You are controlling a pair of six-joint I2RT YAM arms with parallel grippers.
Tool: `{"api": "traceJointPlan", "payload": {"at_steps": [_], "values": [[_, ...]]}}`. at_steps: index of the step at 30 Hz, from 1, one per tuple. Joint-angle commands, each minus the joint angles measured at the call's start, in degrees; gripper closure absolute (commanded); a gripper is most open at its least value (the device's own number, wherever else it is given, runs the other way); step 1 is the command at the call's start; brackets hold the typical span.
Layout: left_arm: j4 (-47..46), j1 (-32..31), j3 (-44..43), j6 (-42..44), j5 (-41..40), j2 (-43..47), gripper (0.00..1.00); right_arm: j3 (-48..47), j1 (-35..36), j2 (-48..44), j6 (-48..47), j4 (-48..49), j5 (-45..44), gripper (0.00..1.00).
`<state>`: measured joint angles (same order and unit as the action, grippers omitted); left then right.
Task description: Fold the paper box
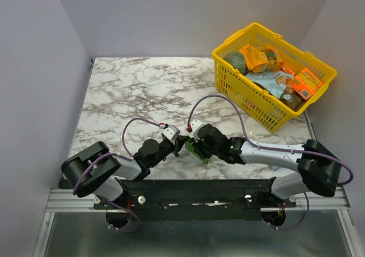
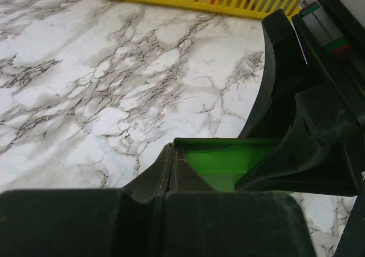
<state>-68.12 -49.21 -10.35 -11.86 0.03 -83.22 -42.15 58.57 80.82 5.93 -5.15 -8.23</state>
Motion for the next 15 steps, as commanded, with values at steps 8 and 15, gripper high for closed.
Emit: {"api": "traceJointPlan", "payload": {"at_steps": [8, 15], "values": [[18.54, -3.7, -0.63, 0.08, -4.6, -2.83, 1.0, -1.97, 0.41, -1.71, 1.8, -4.77, -0.56, 0.35], [21.54, -5.1, -1.78, 0.34, -7.85, -1.77, 1.0, -3.82, 0.41, -7.95, 6.27, -10.23, -1.08, 0.11]]}}
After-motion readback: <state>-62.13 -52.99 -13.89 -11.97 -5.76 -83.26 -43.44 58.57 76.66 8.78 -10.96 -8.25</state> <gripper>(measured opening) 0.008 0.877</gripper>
